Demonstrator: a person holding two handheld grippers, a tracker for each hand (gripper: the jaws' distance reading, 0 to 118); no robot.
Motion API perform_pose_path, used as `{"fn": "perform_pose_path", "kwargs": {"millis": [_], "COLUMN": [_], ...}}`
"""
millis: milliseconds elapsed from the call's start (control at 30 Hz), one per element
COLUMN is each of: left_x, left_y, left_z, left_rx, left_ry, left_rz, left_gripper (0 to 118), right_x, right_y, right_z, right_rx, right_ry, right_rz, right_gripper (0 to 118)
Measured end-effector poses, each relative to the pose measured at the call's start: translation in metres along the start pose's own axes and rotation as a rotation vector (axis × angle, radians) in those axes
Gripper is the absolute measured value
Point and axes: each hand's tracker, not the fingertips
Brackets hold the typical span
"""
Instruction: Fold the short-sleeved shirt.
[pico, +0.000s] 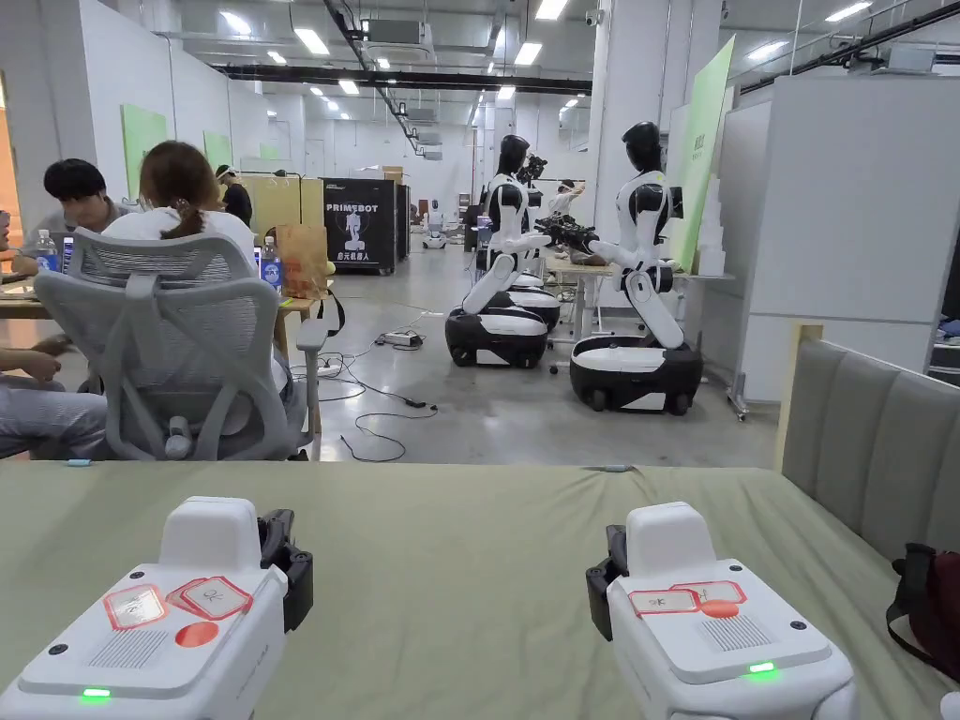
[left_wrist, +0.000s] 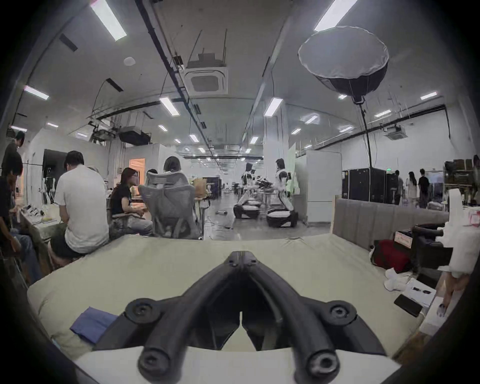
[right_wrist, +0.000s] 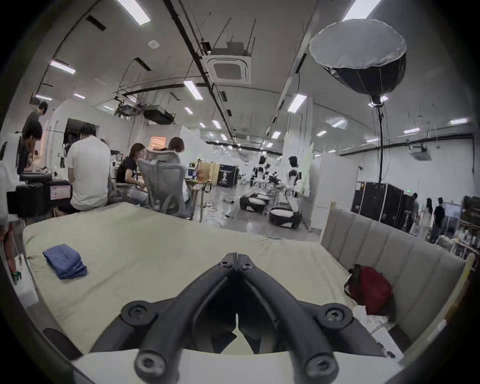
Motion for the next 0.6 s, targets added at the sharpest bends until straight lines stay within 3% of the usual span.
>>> {"fn": "perform_pose_path", "kwargs": {"millis": [500, 533, 567, 600], "left_x": [-0.0003, 0.0009, 0.001, 0.0007], "left_y": [-0.0062, -0.0064, -0.0063, -0.0061], "left_z": [0.0108, 0.0109, 0.0112, 0.0113], "left_rx": [-0.011, -0.006, 0.002, 0.007], "left_ry": [0.013, 0.015, 0.02, 0.02], "left_rz": [-0.035, -0.036, -0.033, -0.029], "left_gripper": [0, 9, 30, 56], "right_x": [0.0004, 0.0003, 0.0003, 0.0003], "right_y": [-0.0063, -0.0074, -0.0079, -0.0084], "right_z": [0.0006, 0.0001, 0.0003, 0.0001], "right_rx": [0.0, 0.0, 0.002, 0.002], "right_ry": [0.005, 0.006, 0.011, 0.012], "right_rz": [-0.057, -0.061, -0.068, -0.073], "right_gripper": [0, 2, 11, 32]}}
